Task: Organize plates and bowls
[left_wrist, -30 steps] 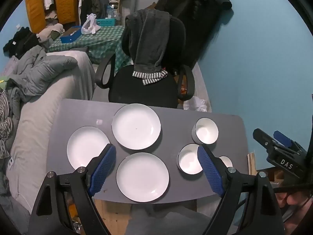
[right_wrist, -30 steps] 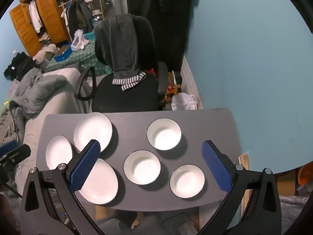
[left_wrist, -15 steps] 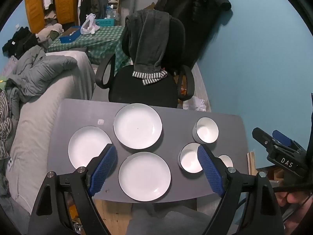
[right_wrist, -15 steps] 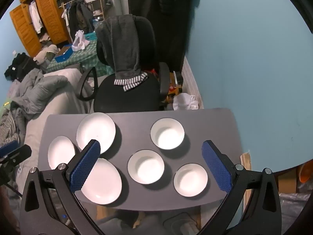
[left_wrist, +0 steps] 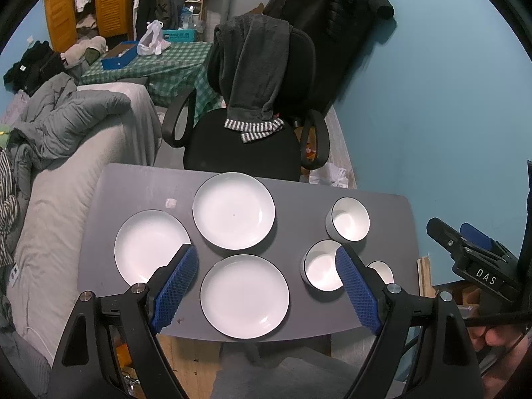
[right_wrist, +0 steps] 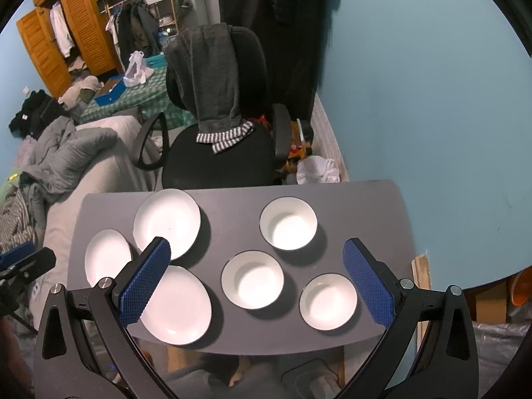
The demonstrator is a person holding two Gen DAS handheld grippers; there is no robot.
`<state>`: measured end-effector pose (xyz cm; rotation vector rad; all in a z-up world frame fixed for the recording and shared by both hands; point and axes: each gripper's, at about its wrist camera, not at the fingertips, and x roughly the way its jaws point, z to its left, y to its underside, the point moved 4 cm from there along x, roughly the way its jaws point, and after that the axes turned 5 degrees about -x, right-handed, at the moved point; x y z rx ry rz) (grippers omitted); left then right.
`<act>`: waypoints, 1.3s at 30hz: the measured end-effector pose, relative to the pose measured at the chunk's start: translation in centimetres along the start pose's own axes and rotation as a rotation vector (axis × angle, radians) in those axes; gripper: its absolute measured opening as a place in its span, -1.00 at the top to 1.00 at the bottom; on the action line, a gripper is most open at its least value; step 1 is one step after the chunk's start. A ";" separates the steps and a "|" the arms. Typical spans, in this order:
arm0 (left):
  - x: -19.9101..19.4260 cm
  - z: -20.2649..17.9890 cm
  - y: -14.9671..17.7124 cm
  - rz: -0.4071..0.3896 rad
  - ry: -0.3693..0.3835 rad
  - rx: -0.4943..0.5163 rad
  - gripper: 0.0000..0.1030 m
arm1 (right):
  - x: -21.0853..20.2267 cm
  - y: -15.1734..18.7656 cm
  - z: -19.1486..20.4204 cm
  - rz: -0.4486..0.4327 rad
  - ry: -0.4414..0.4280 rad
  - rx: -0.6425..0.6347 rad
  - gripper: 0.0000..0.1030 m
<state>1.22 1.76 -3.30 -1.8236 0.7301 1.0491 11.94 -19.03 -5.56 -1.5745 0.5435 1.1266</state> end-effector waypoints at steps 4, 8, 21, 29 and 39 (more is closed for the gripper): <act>-0.1 0.3 0.3 0.010 0.007 -0.008 -0.69 | 0.0 0.2 0.1 0.002 -0.001 -0.001 -0.97; -0.1 0.3 0.3 0.017 0.012 -0.013 -0.69 | 0.1 0.4 0.4 0.003 -0.001 -0.003 -0.97; 0.1 0.2 0.2 0.018 0.024 -0.021 -0.69 | 0.2 0.5 0.6 0.000 -0.004 -0.008 -0.97; 0.1 0.2 0.1 0.016 0.024 -0.022 -0.69 | 0.2 0.5 0.9 -0.001 -0.005 -0.008 -0.97; -0.3 0.7 0.7 0.014 0.029 -0.039 -0.69 | 0.2 0.5 1.3 -0.002 -0.007 -0.013 -0.97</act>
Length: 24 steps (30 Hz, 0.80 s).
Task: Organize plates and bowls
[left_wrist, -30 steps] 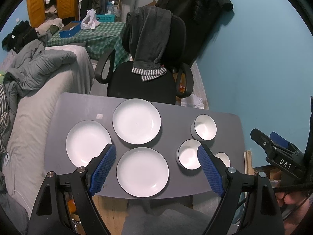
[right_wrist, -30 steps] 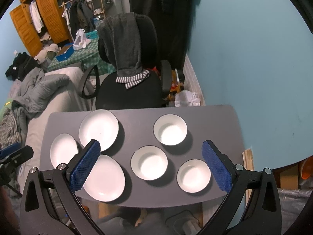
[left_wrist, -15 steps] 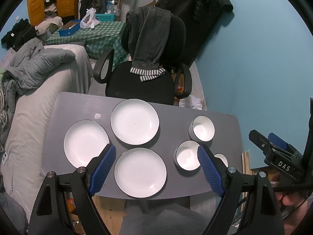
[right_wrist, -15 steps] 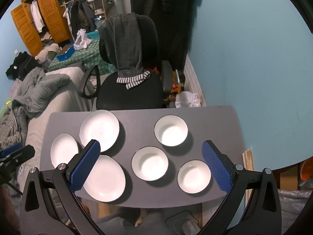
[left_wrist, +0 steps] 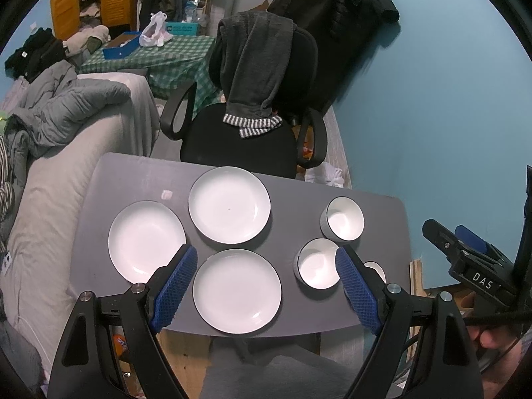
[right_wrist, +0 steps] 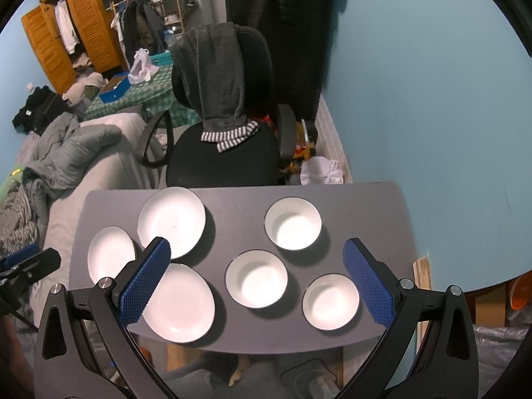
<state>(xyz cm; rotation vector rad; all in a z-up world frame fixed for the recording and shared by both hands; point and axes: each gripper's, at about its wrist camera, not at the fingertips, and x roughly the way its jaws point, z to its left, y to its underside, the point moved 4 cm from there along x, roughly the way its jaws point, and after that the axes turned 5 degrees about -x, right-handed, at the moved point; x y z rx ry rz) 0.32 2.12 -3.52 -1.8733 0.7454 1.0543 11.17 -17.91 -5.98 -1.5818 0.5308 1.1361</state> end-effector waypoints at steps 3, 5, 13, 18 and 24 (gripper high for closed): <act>0.0 0.0 0.0 0.001 0.001 0.000 -0.69 | 0.0 0.0 0.1 0.000 -0.003 0.000 -0.97; 0.0 0.0 0.1 0.001 0.002 0.000 -0.69 | 0.0 0.0 0.2 0.000 -0.003 0.000 -0.97; 0.0 0.1 0.4 0.007 0.006 -0.009 -0.69 | -0.1 0.1 0.4 0.002 -0.002 0.001 -0.97; 0.0 0.5 0.4 0.009 0.018 -0.021 -0.69 | -0.3 0.3 0.6 0.002 -0.002 0.003 -0.97; 0.1 0.8 0.5 0.006 0.013 -0.012 -0.69 | -0.2 0.6 0.4 0.008 -0.002 0.002 -0.97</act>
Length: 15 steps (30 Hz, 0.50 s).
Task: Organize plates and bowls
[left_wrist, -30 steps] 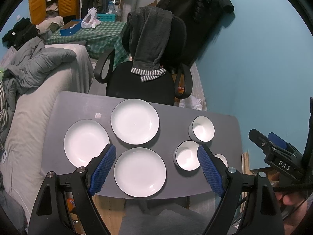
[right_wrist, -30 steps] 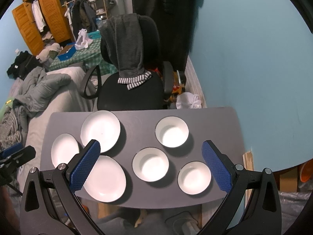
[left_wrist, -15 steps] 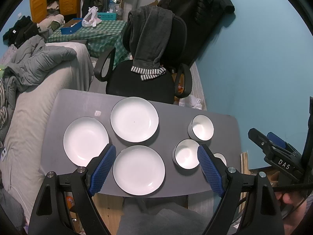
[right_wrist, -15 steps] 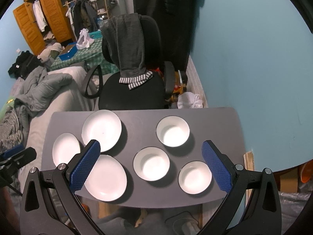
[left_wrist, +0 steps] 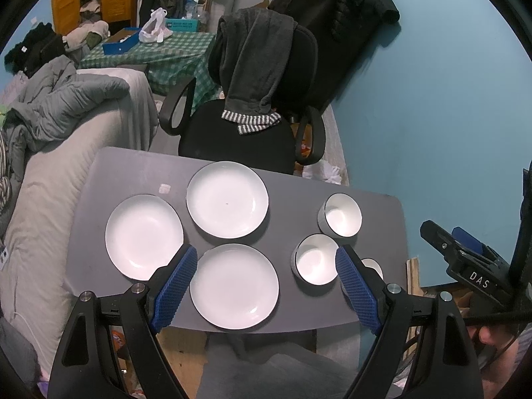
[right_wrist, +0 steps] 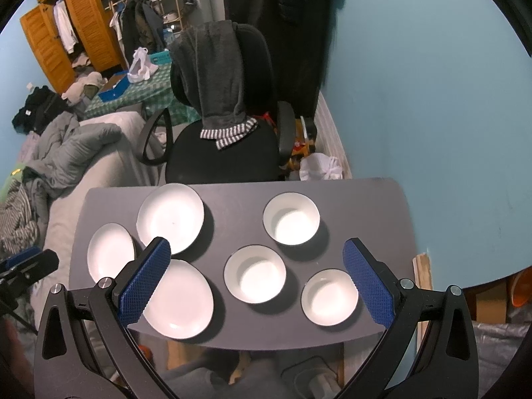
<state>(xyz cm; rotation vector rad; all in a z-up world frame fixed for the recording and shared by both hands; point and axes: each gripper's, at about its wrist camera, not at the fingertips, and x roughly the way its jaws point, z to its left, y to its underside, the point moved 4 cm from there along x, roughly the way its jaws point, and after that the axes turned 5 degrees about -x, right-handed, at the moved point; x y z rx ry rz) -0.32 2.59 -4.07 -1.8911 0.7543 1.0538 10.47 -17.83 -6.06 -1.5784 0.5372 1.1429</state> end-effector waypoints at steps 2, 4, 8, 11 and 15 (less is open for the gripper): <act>0.2 0.1 0.1 0.000 -0.003 0.002 -0.69 | 0.4 0.1 -0.3 0.007 0.001 -0.005 -0.97; 0.3 0.1 0.1 0.001 -0.008 0.001 -0.69 | 0.7 0.3 -0.2 0.014 0.002 -0.010 -0.97; 0.4 0.7 0.1 0.000 -0.012 -0.007 -0.69 | 1.2 0.5 -0.6 0.026 0.000 -0.013 -0.97; 0.5 1.4 0.1 -0.001 -0.018 -0.014 -0.69 | 1.5 0.5 -0.6 0.036 0.005 -0.023 -0.97; 0.6 2.2 0.2 0.002 -0.029 -0.015 -0.69 | 2.1 0.2 -0.3 0.046 0.008 -0.047 -0.97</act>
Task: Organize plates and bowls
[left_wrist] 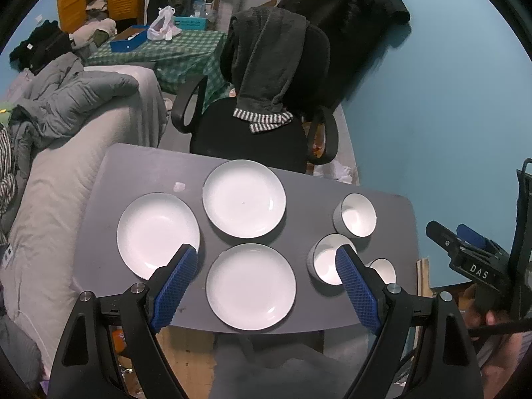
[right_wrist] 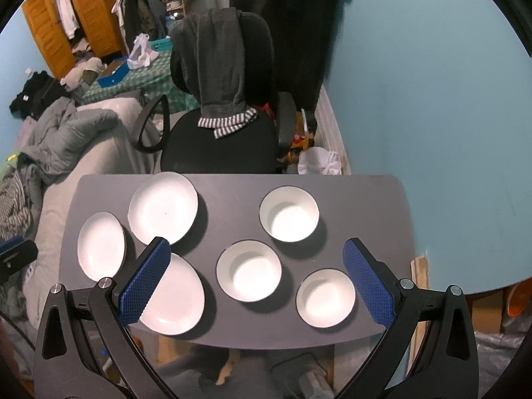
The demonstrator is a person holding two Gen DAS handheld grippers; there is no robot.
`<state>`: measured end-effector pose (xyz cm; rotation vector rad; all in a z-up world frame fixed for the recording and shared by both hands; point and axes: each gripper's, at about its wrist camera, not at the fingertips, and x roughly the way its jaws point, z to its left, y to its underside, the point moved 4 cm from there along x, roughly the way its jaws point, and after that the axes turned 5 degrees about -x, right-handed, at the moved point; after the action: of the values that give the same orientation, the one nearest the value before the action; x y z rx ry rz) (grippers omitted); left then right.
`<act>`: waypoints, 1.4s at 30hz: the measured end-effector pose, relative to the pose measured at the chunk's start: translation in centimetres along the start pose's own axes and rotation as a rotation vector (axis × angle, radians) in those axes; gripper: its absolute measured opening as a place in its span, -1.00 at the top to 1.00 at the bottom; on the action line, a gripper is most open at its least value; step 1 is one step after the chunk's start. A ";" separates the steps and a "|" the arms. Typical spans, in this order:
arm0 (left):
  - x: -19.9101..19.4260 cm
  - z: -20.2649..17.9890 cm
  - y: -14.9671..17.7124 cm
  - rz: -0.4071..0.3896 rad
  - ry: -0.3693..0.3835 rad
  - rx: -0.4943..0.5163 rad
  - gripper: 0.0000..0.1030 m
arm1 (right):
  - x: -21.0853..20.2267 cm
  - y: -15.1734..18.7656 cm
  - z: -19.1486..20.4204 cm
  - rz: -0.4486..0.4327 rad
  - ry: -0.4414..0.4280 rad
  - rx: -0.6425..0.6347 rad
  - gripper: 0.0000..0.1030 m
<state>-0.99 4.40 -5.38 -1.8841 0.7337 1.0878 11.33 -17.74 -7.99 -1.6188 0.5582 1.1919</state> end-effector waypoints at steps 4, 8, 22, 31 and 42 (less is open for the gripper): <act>0.4 1.3 0.1 0.006 -0.012 0.003 -0.69 | 0.8 -0.2 0.4 0.011 -0.006 -0.032 -0.97; 1.0 2.8 0.2 0.019 -0.029 0.002 -0.69 | 1.5 -0.7 1.2 0.017 -0.016 -0.078 -0.97; 3.9 7.1 1.5 0.095 -0.028 0.014 -0.69 | 5.0 -0.8 6.3 0.065 -0.147 -0.231 -0.97; 6.0 9.3 2.5 0.141 0.000 0.029 -0.69 | 8.3 0.2 9.0 0.123 -0.270 -0.237 -0.97; 9.5 10.1 3.4 0.167 0.010 0.065 -0.69 | 13.2 2.6 12.1 0.209 -0.348 -0.266 -0.97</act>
<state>-3.44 10.63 -17.99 -1.7994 0.9343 1.1442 9.40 -5.31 -21.07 -1.5468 0.3610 1.7216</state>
